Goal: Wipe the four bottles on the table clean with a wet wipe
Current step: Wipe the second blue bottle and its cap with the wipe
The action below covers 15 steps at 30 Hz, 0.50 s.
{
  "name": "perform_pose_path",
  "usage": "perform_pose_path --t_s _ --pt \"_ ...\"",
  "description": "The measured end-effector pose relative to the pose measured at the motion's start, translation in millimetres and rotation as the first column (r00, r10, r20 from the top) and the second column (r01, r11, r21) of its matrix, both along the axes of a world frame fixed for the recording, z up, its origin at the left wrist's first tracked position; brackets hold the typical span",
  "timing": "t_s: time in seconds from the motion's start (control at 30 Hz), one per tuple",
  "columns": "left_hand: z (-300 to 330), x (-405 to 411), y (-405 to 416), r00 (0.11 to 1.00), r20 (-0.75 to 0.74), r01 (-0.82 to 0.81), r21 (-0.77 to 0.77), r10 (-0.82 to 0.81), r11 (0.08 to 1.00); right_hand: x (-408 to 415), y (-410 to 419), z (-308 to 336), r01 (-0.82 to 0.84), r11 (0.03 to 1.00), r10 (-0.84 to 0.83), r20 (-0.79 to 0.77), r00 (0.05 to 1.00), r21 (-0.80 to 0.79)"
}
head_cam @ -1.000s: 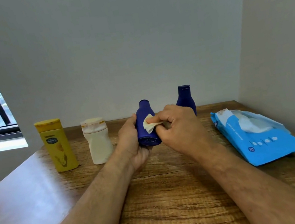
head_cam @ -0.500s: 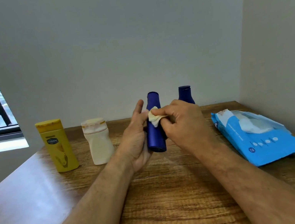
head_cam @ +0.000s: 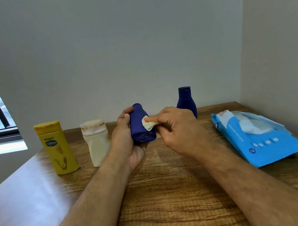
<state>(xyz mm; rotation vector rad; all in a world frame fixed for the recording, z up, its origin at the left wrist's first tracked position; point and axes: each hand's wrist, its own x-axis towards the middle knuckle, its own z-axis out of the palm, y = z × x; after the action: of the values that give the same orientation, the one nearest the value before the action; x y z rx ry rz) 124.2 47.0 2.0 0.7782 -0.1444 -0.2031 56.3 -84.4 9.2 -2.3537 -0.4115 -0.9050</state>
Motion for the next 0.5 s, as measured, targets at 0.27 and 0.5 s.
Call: perform_pose_path --t_s 0.27,0.5 --pt "-3 -6 -3 0.998 0.015 -0.069 0.213 0.067 0.975 0 0 3 0.007 0.996 -0.013 -0.067 0.998 -0.089" --pt "-2 -7 2 0.923 0.364 -0.343 0.633 0.125 0.694 3 -2 3 0.070 0.997 -0.069 -0.016 0.997 0.044"
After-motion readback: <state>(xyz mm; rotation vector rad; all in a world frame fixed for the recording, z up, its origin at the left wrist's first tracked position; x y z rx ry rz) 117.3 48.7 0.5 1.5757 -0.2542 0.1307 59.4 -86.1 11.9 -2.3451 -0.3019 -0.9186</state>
